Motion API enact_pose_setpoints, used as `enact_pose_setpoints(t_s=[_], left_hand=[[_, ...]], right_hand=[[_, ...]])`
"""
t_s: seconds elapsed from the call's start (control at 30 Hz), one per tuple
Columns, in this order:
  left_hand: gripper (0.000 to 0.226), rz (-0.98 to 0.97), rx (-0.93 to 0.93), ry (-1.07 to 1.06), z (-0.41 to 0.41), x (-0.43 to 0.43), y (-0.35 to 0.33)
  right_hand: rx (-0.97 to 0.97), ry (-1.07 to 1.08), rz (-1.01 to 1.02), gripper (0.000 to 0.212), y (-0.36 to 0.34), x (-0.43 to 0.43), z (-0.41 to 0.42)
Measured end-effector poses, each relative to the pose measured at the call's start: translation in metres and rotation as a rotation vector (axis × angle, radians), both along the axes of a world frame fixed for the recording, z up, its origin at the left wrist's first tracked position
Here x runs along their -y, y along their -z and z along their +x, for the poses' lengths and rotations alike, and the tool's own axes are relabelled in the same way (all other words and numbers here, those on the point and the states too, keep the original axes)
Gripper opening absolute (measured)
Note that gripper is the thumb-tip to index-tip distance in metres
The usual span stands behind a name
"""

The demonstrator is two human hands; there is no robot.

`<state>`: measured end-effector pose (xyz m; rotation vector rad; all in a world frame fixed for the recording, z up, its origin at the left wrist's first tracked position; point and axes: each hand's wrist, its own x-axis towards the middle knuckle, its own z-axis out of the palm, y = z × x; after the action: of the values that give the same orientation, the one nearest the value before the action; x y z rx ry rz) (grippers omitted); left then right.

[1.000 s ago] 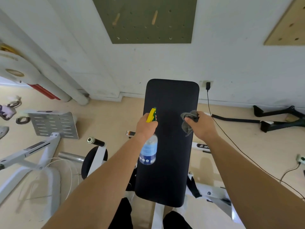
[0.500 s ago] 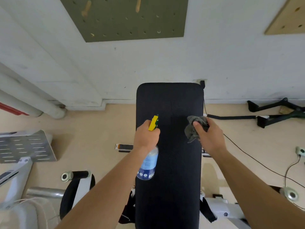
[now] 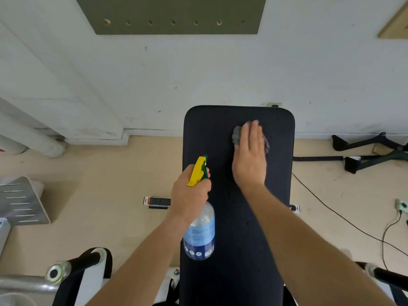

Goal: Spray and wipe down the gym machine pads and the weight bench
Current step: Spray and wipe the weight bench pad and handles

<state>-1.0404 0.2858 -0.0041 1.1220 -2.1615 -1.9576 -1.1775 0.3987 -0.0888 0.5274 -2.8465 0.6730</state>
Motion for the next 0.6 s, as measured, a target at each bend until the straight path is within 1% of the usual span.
enact_pose_setpoints(t_s=[0.13, 0.23, 0.3, 0.33, 0.4, 0.43, 0.5, 0.57, 0.6], left_hand=[[0.023, 0.062, -0.018, -0.006, -0.001, 0.003, 0.004], [0.026, 0.091, -0.018, -0.021, -0.001, 0.004, 0.002], [0.026, 0.088, -0.012, -0.009, 0.001, 0.008, -0.002], [0.025, 0.091, -0.008, -0.009, 0.001, 0.010, -0.003], [0.024, 0.082, 0.007, -0.019, 0.002, 0.017, -0.005], [0.025, 0.073, 0.017, -0.025, 0.002, 0.020, -0.005], [0.025, 0.059, 0.027, -0.028, 0.003, 0.025, -0.003], [0.025, 0.054, 0.026, -0.035, 0.004, 0.029, -0.002], [0.023, 0.059, 0.023, -0.045, 0.004, 0.031, -0.001]], right_hand=[[-0.175, -0.337, 0.122, 0.057, 0.044, -0.027, 0.053], [-0.171, -0.628, 0.238, 0.051, 0.056, -0.064, 0.085], [-0.186, -0.796, 0.320, 0.049, 0.050, -0.072, 0.074], [-0.208, -0.845, 0.351, 0.049, 0.043, -0.069, 0.058], [-0.276, -0.838, 0.344, 0.053, 0.024, -0.044, 0.015], [-0.297, -0.779, 0.313, 0.054, 0.014, -0.027, -0.007], [-0.271, -0.605, 0.248, 0.055, -0.008, 0.012, -0.043], [-0.236, -0.433, 0.176, 0.054, -0.019, 0.042, -0.049], [-0.232, -0.389, 0.147, 0.054, -0.016, 0.049, -0.041]])
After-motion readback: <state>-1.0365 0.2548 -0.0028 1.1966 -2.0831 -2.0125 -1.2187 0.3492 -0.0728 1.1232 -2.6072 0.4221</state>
